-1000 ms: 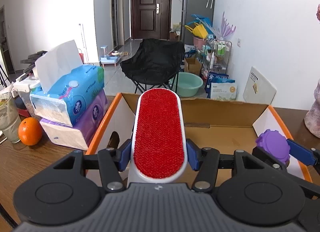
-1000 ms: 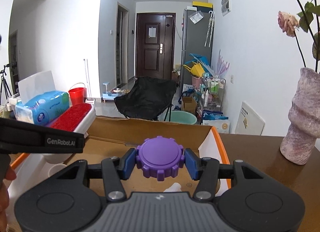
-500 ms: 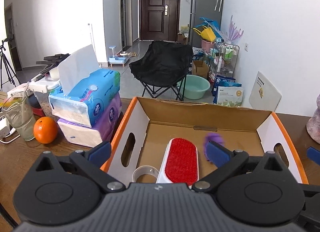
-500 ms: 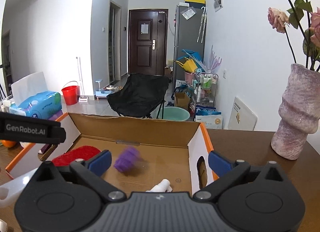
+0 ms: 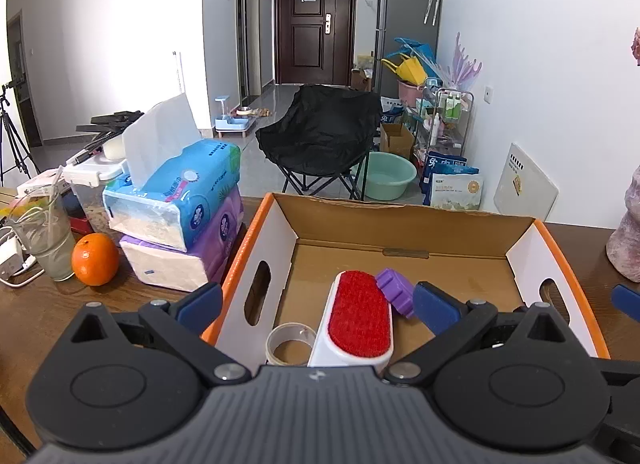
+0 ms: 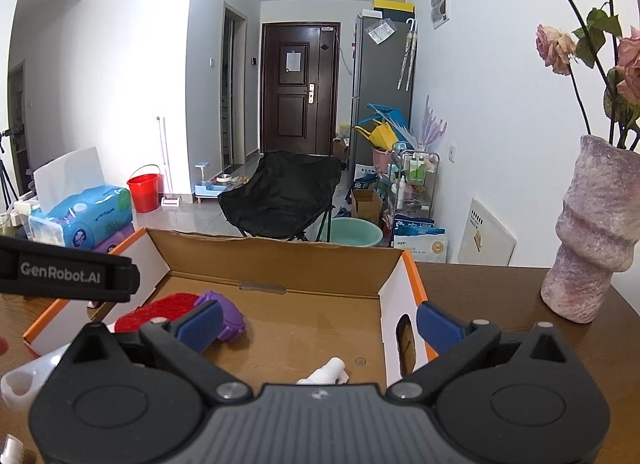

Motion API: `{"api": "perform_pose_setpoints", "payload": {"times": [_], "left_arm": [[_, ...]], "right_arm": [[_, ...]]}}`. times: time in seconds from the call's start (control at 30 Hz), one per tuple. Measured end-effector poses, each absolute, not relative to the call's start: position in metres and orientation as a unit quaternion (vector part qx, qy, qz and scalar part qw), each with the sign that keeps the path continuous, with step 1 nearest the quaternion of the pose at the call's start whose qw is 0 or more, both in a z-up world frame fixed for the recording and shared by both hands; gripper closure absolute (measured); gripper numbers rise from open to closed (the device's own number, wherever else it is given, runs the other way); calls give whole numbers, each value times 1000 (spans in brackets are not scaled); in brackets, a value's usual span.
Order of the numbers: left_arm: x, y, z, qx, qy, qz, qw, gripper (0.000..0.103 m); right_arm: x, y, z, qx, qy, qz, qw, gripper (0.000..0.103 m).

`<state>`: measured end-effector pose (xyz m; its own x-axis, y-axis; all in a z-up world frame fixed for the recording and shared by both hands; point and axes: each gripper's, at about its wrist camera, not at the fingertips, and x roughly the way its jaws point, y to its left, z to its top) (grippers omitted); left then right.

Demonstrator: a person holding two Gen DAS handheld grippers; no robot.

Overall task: Organize rigid objects
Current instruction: 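Open both grippers to drop the lint brush and purple cap into the box, then move the left gripper to the green spray bottle while the right approaches the white cap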

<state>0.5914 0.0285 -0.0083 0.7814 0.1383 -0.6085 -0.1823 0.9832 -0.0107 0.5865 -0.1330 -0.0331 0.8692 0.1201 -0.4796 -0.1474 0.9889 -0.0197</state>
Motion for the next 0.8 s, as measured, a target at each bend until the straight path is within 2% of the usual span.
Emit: {"api": "perform_pose_setpoints", "payload": {"times": [0.8], "left_arm": [[514, 36, 3, -37, 296, 82, 951, 0]], "right_arm": [[512, -157, -19, -27, 218, 74, 973, 0]]}}
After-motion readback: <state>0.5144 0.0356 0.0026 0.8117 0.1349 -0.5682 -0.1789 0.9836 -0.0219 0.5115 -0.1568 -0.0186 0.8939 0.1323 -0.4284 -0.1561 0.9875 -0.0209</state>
